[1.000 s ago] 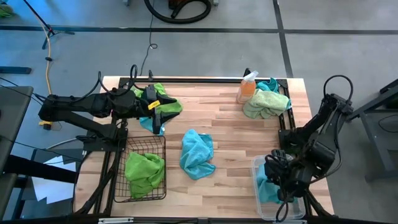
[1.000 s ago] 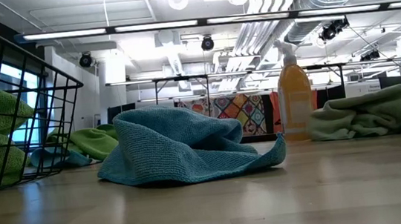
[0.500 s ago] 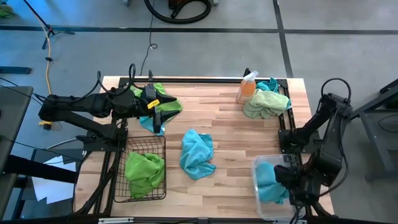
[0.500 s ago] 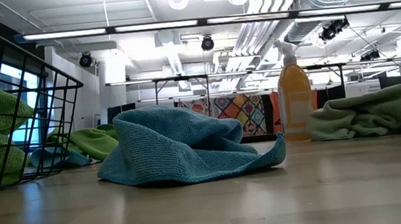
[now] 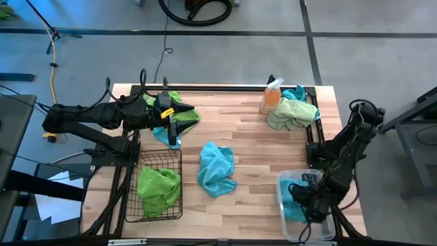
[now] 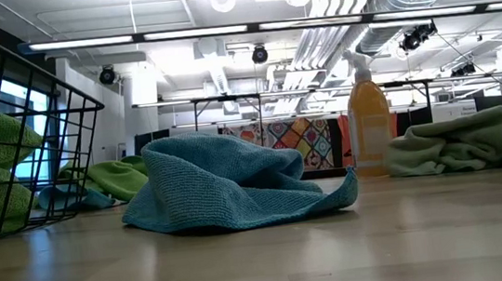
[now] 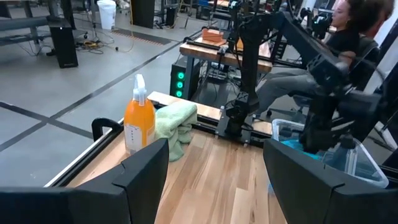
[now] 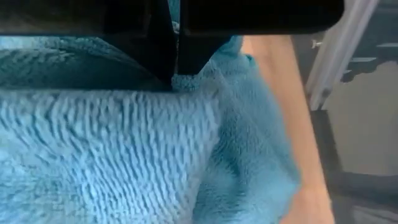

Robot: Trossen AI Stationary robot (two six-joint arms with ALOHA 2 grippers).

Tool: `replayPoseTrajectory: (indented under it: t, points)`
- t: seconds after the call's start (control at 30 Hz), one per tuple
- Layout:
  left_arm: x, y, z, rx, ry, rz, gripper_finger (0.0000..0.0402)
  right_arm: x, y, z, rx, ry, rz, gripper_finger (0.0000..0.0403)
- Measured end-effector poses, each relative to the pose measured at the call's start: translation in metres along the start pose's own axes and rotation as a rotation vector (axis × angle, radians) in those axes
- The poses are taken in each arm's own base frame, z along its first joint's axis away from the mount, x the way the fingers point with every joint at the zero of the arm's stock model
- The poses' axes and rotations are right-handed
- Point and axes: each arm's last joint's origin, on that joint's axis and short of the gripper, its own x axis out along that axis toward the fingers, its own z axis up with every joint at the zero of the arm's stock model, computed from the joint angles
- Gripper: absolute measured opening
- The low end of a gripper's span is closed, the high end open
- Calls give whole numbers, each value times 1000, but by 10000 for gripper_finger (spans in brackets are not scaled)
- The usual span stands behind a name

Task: Sort microfiber towel by color & place in baskets
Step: Put the blue microfiber cloth into the transparent bin

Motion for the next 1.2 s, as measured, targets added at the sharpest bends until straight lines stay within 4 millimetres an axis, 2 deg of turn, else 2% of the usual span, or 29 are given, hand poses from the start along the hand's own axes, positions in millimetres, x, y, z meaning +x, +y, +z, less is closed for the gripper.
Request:
replayPoseTrajectory:
  t: [0.33,0.7,0.8,0.9,1.07,1.2]
  points:
    - [0,0,0,-1,-4,15,250,44,-23,1,30,-7,85,0]
    - [0,1,0,0,-6,25,250,50,-27,-1,59,3,111,4]
    - [0,1,0,12,-6,26,250,49,-23,-1,81,49,163,32]
    - [0,1,0,40,-7,33,250,46,-20,-1,121,94,186,82]
    - [0,1,0,44,-7,33,250,29,-7,5,95,101,219,167]
    - [0,1,0,44,-7,33,250,12,2,9,58,95,210,212]
